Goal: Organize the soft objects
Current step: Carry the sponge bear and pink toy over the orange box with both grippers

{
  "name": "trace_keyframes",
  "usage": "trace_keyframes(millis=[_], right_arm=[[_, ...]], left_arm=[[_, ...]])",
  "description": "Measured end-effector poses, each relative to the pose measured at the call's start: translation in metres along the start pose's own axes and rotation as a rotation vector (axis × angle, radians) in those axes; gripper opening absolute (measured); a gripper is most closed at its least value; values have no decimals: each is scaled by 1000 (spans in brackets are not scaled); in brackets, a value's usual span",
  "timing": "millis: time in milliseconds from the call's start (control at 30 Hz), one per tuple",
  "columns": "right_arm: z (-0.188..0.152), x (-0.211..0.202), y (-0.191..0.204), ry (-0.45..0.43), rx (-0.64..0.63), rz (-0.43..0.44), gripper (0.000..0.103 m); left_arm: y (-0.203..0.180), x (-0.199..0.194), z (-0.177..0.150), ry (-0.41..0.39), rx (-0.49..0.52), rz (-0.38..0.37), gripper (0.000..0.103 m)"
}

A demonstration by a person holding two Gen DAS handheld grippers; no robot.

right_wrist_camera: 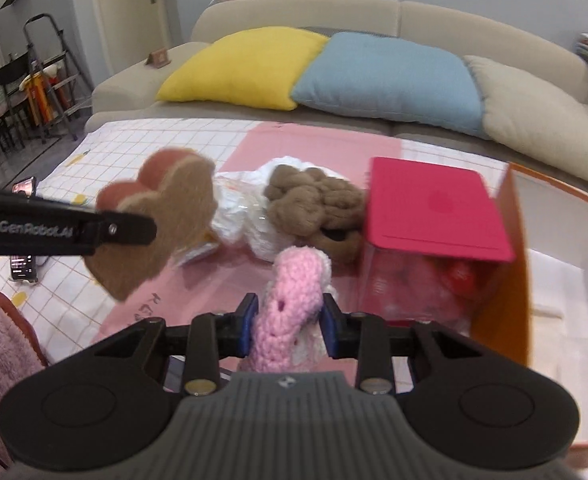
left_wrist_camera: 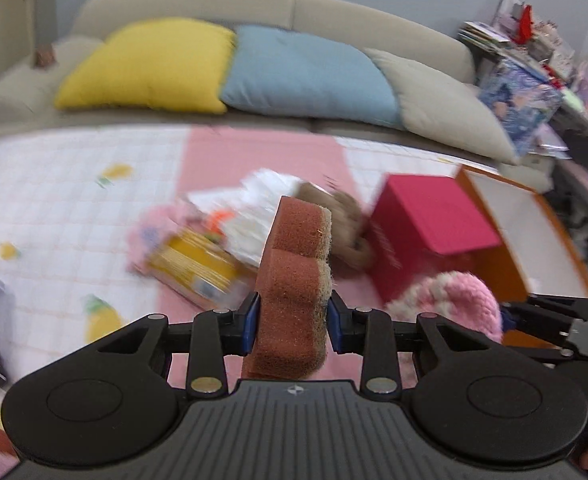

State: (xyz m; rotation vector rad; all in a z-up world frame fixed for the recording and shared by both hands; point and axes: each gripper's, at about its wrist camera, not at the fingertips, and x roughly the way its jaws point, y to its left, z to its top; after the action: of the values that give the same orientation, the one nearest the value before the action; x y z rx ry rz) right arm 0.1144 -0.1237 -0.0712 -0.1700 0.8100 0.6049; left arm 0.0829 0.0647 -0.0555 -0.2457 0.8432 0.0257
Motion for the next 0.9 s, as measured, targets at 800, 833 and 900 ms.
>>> trace_keyframes(millis=[800, 833, 900], right_arm=[[9, -99, -151, -160, 204, -278, 32], [8, -101, -159, -152, 216, -290, 32], [6, -101, -173, -138, 220, -321, 32]], left_arm=[[-166, 9, 55, -44, 240, -345, 38], [-174, 12, 58, -45, 253, -357, 38], [-190, 21, 62, -38, 288, -353, 38]])
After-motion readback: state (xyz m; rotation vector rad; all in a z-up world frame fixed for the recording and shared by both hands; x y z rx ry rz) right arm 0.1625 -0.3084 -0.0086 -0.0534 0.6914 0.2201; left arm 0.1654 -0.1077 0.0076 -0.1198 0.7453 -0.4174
